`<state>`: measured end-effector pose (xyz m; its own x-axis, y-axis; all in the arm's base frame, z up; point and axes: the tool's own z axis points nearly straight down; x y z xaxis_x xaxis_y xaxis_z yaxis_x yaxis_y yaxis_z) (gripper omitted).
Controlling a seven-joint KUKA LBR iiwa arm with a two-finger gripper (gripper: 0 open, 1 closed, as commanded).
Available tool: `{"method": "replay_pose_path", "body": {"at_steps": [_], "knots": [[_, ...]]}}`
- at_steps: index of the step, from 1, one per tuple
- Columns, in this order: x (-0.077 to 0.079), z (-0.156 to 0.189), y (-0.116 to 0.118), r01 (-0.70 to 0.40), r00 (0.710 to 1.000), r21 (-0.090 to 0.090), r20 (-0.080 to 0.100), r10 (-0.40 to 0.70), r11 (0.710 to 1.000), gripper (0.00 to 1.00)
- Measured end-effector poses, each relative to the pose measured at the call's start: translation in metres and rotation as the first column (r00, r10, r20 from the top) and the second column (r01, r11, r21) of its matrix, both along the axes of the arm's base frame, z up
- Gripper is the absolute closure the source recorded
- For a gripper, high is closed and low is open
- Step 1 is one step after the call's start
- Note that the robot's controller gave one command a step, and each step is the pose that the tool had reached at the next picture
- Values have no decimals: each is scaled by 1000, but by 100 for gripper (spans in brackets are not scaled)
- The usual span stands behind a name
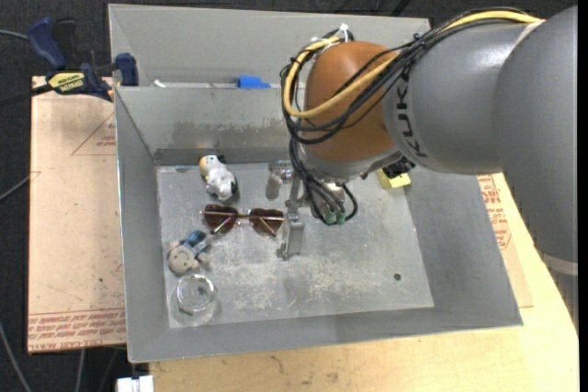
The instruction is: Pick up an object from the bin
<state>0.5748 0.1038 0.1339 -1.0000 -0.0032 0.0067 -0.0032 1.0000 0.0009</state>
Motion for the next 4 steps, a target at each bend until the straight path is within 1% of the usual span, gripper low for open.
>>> {"method": "replay_pose_path", "body": {"at_steps": [1, 2, 3, 4], "knots": [[1, 5, 0, 2, 1000, 1, 7, -2, 1000, 0], [7, -20, 3, -95, 995, 0, 16, 95, 995, 0], [-14, -52, 33, -216, 976, -1, 4, 216, 976, 0], [-23, -57, -4, -402, 915, 0, 7, 402, 915, 100]]}}
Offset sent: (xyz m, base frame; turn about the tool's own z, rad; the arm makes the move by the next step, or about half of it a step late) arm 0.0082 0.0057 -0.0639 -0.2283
